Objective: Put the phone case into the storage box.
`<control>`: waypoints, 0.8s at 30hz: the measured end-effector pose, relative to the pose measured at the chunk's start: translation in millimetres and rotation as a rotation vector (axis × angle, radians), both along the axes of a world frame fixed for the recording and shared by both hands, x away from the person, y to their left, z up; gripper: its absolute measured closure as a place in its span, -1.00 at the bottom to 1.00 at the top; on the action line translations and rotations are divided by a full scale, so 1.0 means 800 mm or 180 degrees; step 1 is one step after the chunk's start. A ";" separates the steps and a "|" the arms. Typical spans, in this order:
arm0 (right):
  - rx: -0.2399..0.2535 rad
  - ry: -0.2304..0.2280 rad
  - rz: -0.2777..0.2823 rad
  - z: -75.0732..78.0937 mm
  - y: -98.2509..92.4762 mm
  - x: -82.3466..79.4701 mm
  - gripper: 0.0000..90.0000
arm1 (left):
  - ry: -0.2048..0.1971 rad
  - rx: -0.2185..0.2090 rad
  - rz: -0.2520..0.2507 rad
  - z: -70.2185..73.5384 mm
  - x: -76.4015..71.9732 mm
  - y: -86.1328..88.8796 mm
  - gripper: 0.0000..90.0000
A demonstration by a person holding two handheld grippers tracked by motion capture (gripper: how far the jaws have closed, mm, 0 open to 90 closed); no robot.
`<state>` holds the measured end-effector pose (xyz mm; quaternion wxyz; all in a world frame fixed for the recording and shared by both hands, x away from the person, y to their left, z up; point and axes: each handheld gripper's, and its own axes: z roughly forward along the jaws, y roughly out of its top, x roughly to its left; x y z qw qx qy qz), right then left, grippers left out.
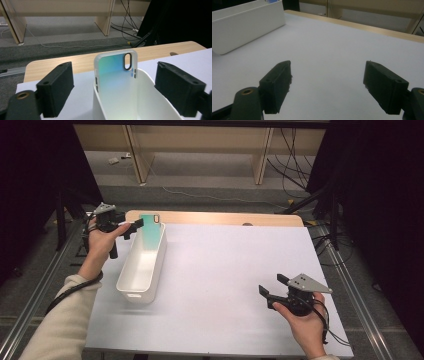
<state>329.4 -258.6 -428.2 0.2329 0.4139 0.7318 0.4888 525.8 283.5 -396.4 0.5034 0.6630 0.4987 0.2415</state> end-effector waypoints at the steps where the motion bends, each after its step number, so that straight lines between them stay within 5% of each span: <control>1: 0.0001 0.0006 -0.0001 0.000 0.000 0.000 -0.48 | -0.0010 0.0009 -0.0004 0.001 -0.003 -0.001 -0.80; 5: -0.0103 0.0029 -0.0001 0.003 -0.002 -0.002 -0.50 | -0.0064 0.0019 -0.0044 0.007 -0.014 0.000 -0.88; 24: -0.0041 -0.0047 -0.0017 0.001 0.001 0.000 -0.56 | -0.0237 -0.0020 -0.0325 0.025 -0.076 -0.018 -0.96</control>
